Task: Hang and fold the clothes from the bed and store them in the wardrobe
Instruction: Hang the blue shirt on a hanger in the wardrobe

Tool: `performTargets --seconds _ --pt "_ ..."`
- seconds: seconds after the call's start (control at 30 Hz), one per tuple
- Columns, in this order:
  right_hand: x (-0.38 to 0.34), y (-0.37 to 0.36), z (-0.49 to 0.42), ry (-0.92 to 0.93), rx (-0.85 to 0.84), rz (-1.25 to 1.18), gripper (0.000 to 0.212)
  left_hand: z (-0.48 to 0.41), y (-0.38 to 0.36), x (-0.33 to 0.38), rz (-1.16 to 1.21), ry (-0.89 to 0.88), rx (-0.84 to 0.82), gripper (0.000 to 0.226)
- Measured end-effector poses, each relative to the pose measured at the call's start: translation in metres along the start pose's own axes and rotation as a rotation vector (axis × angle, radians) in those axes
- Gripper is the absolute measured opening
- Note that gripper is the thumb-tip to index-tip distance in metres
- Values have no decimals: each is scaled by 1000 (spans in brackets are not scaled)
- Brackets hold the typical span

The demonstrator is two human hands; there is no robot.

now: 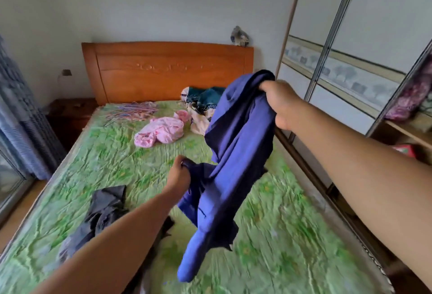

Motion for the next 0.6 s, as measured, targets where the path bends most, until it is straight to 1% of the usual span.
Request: performTargets --seconds 0.07,0.13,0.2,0.23,0.27,0.3,0.33,0.37,0.4,0.43,0.47,0.5,0.53,0.6 --pt "22 16 -1 4 -20 167 9 -7 2 36 63 -83 28 35" --pt "45 29 0 -22 -145 415 7 -10 6 78 143 -175 38 34" --pt "63 37 3 -147 -350 768 28 -8 8 122 201 -301 16 32" --pt "66 36 7 -237 -434 875 38 -4 9 142 215 -366 -1 30" --pt "67 34 4 -257 -453 907 49 2 10 161 224 -428 -25 28" --pt "62 29 2 -193 -417 883 61 8 11 176 239 -485 -60 26" --pt "55 20 -2 -73 -366 809 71 15 10 189 255 -534 -106 26" --pt "46 8 -3 63 -347 713 69 22 10 199 257 -575 -146 28" --pt "38 -5 -2 205 -372 625 52 29 9 206 250 -613 -183 32" --pt "34 -17 0 298 -409 620 25 37 10 212 238 -643 -215 35" --pt "35 -28 2 371 -437 607 5 42 9 214 227 -664 -245 35" --pt "38 -35 2 376 -413 605 16 46 11 214 204 -676 -263 34" --pt "40 -38 2 363 -356 570 21 48 13 214 172 -687 -271 31" --pt "40 -37 1 351 -220 457 23 48 20 206 82 -693 -290 22"
Point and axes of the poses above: each hand's wrist, its own z-axis away from the middle knuckle, its own y-axis out of the back of the hand, x = y × z, the point moved 2 cm from there along -z, towards the middle knuckle, and after that the axes turned 2 degrees about z, right-handed, at the moved point
